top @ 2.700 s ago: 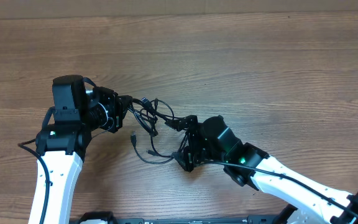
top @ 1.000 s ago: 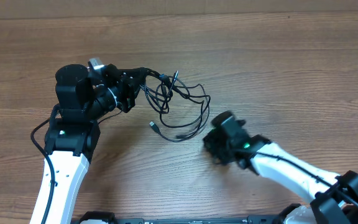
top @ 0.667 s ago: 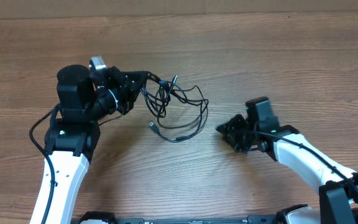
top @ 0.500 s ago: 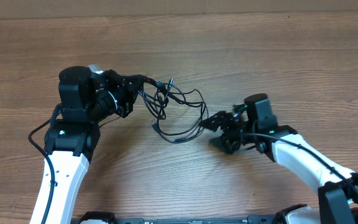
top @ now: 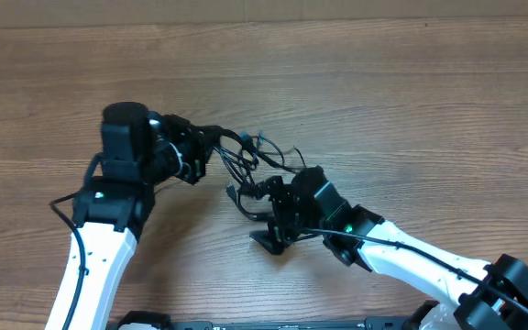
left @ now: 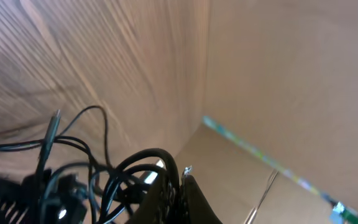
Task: Untangle cables
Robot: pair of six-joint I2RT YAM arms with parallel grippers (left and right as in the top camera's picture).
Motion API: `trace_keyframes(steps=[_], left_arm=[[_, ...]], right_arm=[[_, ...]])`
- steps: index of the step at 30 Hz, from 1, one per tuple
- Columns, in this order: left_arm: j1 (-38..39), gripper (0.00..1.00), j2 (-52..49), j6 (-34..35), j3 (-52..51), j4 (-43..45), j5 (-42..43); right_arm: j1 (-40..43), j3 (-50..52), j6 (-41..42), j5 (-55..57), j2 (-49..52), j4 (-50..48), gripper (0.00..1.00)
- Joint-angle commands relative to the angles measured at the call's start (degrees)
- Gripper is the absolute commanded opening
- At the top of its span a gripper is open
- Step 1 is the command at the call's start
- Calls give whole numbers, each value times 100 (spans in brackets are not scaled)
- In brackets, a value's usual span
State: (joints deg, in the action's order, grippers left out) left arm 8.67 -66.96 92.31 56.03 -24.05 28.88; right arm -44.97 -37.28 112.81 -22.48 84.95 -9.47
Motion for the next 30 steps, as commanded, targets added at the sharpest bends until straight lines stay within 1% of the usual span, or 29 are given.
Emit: trace_keyframes(steps=[1,2,3,4,5,6,7,8,9,11,12,14,16,18,20,23,25,30], left_arm=[[284,4,133,428,146,11,107],[350,4,133,566,146,48,26],[389,4,133,614,146,120,-74],[411,4,133,612,146,219,-138],[411,4,133,610,146,323,-149],[411,4,133,608,146,551,-144],[411,4,133,605,146,662,-144],[409,4,133,577,146,798,-144],[402,4,133,332,146,992,-142],[398,4,133,-568,146,1432,-94],[387,4,133,-1110,146,1696,2],[339,4,133,-1784,146,2006,286],[251,4,133,-2378,149,2116,588],[153,4,133,-2957,151,2092,914],[74,4,133,-3464,151,1963,1128],[11,4,133,-4083,151,1508,1130],[-4,4,133,-4496,151,1119,1025],[-4,4,133,-5182,151,273,520]], right_arm=[[-39,-39,761,850,4,-380,79],[-42,-39,750,789,4,-501,65],[-42,-39,691,710,4,-595,49],[-42,-39,522,614,4,-667,36],[-42,-39,376,581,4,-671,26],[-39,-39,-175,531,4,-612,9],[-39,-39,-485,527,4,-527,4],[-39,-39,-872,533,4,-382,4],[-35,-39,-1349,595,4,-98,4],[33,-39,-1801,848,4,518,4],[129,-39,-1930,1019,4,968,4],[398,-39,-2015,1250,4,1768,4],[776,-39,-2063,1399,4,2446,4],[1268,-39,-2490,1375,4,2844,4],[1698,-39,-3154,1187,4,2894,4],[2277,-42,-3945,723,-7,2771,4],[2621,-42,-4398,404,-20,2629,4],[3375,-72,-5329,-197,-103,2485,4]])
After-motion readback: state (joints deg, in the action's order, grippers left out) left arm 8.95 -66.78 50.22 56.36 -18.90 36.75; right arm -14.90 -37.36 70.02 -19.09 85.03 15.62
